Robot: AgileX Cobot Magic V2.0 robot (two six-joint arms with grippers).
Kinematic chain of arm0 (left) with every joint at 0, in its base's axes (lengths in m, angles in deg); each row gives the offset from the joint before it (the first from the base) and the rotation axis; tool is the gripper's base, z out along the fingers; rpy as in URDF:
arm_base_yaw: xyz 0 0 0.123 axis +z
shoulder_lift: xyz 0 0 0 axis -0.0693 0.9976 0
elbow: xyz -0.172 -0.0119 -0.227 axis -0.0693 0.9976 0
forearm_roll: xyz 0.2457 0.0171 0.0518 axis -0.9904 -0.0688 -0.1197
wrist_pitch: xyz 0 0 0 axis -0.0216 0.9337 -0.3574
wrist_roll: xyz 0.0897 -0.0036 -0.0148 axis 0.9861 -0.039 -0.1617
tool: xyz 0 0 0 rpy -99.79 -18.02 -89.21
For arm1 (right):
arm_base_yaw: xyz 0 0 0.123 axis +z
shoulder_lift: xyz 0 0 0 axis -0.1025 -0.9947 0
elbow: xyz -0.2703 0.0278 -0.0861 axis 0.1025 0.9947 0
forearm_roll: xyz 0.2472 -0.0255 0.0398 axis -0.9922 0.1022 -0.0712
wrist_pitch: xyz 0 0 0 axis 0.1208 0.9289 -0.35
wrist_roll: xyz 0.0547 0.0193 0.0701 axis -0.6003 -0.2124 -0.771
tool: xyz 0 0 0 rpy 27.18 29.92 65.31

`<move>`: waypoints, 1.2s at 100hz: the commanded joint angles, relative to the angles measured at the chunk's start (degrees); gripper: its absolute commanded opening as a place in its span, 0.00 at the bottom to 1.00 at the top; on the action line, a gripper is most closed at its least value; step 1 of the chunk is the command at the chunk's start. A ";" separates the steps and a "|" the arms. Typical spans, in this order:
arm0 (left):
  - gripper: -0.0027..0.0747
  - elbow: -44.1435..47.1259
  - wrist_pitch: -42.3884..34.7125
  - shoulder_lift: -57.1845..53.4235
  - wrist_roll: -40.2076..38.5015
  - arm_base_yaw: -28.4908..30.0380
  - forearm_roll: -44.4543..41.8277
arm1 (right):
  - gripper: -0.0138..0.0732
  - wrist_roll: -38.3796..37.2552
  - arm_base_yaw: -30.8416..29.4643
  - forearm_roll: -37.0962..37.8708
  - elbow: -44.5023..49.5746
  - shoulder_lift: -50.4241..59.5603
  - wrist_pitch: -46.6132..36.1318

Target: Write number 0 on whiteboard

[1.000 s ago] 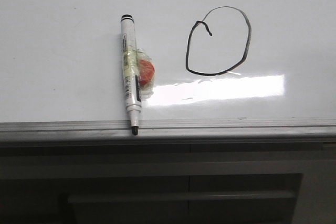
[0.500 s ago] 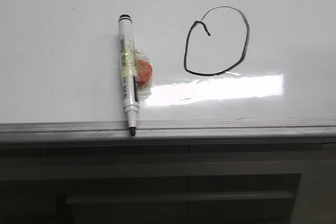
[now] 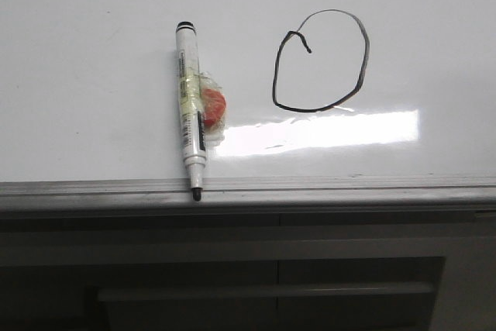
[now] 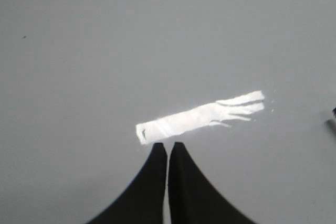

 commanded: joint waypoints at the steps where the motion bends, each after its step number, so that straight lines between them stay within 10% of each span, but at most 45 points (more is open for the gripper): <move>1: 0.01 0.61 -3.97 0.15 5.21 2.63 3.65 | 0.08 0.07 -0.39 0.34 -1.45 -0.44 -4.88; 120: 0.01 12.05 11.13 -9.30 4.14 8.57 11.51 | 0.08 0.07 -0.39 0.34 -1.41 -0.44 -4.54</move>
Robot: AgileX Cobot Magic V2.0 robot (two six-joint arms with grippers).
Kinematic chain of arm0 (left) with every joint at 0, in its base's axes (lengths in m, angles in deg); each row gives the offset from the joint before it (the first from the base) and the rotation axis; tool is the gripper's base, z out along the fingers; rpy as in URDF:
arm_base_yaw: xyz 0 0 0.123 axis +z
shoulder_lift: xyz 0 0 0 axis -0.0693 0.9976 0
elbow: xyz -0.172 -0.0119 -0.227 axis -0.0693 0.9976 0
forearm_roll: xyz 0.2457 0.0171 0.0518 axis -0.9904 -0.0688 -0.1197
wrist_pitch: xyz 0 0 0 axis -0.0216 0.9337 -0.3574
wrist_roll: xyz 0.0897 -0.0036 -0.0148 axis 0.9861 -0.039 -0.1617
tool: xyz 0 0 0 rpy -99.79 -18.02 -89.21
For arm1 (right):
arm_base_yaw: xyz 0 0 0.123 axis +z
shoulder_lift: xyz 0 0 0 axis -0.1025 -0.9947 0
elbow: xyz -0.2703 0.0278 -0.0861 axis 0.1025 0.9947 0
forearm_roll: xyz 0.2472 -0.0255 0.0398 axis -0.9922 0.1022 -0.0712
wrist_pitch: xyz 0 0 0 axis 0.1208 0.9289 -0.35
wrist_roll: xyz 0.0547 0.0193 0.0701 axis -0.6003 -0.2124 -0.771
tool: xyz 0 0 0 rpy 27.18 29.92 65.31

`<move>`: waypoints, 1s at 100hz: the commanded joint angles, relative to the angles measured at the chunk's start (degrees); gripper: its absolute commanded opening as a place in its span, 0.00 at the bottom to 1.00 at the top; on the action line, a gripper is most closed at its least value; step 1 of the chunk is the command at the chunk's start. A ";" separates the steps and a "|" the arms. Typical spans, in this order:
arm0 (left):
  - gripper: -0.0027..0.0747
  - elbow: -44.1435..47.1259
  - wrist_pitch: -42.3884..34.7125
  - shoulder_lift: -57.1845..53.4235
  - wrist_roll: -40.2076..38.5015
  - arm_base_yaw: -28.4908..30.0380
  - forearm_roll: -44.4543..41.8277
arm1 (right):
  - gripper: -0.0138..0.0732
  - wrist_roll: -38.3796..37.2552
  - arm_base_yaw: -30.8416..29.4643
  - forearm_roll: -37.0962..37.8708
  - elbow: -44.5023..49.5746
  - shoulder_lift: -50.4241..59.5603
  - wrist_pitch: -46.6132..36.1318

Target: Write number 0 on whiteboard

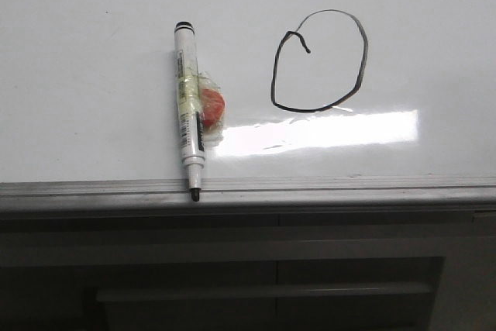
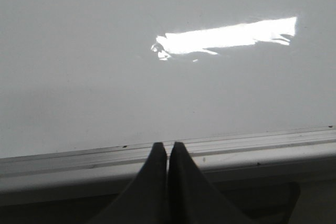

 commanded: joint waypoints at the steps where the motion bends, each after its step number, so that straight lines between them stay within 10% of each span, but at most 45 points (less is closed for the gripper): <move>1: 0.01 1.78 -2.55 -1.57 -0.45 0.12 0.71 | 0.08 0.07 -0.39 0.34 -1.56 -0.44 -4.47; 100: 0.01 1.78 -2.55 -1.57 -0.45 0.12 0.71 | 0.08 0.07 -0.39 0.34 5.43 -0.44 -7.08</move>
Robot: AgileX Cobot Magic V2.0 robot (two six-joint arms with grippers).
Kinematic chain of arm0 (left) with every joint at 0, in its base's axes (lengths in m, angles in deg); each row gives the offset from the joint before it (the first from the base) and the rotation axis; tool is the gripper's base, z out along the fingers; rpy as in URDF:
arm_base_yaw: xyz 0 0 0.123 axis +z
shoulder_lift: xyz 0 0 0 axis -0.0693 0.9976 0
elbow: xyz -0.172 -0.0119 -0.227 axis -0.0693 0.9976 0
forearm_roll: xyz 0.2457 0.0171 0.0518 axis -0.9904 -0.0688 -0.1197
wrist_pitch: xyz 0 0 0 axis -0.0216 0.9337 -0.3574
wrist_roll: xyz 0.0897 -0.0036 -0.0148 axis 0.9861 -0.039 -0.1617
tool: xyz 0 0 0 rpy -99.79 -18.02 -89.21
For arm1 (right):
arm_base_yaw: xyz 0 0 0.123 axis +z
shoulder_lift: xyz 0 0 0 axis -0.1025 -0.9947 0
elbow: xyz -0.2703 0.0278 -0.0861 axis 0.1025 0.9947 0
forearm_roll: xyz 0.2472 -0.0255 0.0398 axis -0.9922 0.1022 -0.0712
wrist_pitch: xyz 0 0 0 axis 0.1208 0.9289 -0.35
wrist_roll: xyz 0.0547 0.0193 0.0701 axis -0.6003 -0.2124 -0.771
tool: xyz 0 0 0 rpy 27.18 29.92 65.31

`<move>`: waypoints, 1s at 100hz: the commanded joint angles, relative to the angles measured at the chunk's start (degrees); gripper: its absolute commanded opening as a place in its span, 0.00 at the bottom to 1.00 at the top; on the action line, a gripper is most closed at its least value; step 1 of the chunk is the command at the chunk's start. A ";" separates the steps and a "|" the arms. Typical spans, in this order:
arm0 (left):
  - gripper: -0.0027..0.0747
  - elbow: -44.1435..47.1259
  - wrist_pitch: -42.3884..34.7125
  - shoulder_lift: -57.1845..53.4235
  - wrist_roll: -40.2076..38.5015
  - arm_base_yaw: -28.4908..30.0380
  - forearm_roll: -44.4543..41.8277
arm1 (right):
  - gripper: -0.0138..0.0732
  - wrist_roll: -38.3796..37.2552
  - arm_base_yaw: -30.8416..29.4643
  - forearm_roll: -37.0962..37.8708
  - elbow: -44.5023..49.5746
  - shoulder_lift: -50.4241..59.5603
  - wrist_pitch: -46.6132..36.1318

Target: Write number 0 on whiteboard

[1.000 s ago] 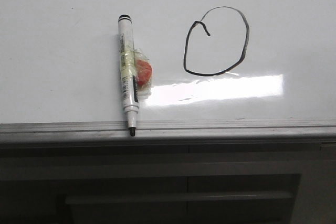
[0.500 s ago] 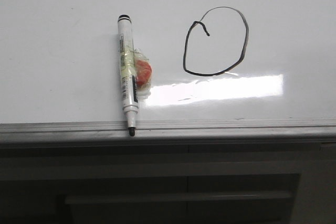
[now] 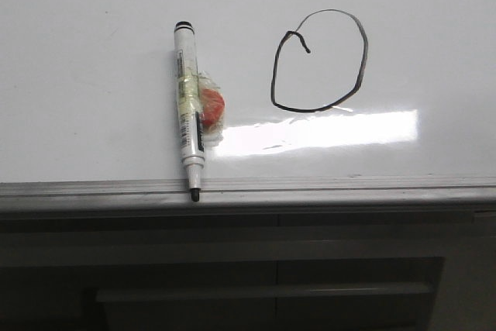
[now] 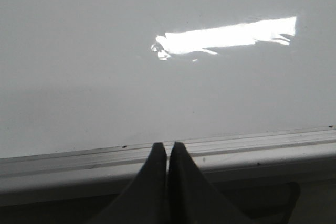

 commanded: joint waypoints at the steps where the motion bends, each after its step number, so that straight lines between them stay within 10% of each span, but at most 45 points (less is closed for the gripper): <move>1: 0.01 1.78 -2.55 -1.57 -0.45 0.12 0.67 | 0.08 0.07 -0.39 0.34 -0.09 -0.44 -7.01; 27: 0.01 1.78 -2.55 -1.57 -0.45 0.12 0.67 | 0.08 -4.05 -2.64 -2.53 5.68 -0.44 -8.13; 53: 0.01 1.78 -2.55 -1.57 -0.45 0.12 0.67 | 0.08 -31.89 -11.68 20.52 8.35 -0.30 -4.46; 100: 0.01 1.78 -2.55 -1.57 -0.45 0.12 0.67 | 0.08 -32.20 -16.44 20.61 8.35 9.03 9.60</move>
